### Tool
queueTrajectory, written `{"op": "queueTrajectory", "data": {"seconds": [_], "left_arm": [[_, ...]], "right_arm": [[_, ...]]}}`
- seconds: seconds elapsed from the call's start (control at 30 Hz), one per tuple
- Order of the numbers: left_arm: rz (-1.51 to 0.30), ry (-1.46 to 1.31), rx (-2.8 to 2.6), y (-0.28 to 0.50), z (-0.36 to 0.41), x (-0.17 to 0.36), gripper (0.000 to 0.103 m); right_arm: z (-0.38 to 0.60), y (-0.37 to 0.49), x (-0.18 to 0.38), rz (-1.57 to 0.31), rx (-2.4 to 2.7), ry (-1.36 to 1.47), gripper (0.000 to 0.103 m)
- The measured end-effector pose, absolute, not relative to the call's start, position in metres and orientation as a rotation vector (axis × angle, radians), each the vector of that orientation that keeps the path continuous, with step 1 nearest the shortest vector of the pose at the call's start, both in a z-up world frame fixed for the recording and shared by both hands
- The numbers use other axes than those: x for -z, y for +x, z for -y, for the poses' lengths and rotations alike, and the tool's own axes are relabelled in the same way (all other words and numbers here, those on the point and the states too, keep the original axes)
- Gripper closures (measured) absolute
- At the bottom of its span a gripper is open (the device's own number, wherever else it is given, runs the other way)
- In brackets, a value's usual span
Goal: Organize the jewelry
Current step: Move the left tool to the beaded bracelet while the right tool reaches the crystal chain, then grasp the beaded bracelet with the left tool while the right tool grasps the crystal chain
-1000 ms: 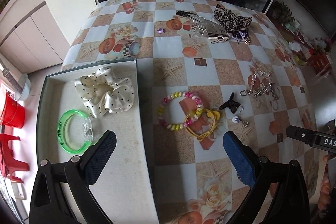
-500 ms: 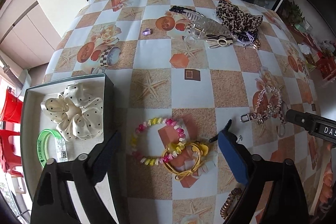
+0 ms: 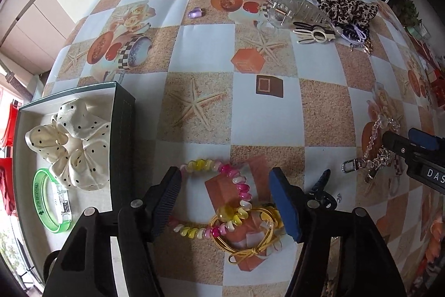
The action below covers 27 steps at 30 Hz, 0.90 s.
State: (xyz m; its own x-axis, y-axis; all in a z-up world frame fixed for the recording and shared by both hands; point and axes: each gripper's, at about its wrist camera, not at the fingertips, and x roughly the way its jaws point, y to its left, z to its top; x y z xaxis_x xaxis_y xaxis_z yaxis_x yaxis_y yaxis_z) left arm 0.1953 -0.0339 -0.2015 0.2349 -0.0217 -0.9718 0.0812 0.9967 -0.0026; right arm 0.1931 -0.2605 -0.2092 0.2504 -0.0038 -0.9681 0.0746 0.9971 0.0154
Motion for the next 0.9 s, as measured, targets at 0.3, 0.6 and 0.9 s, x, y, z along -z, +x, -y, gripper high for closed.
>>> {"op": "queueTrajectory", "data": {"seconds": [0.3, 0.6, 0.9], "left_arm": [[-1.362, 0.058, 0.09, 0.197, 0.048, 0.208, 0.059], [-1.304, 0.029, 0.1, 0.195, 0.046, 0.19, 0.091], [-1.226, -0.014, 0.106, 0.179, 0.037, 0.147, 0.091]], "right_arm": [[0.23, 0.199, 0.208, -1.278, 0.015, -0.035, 0.043], [0.222, 0.204, 0.201, -1.262, -0.049, 0.036, 0.097], [0.256, 0.189, 0.176, -1.231, -0.124, 0.262, 0.097]]}}
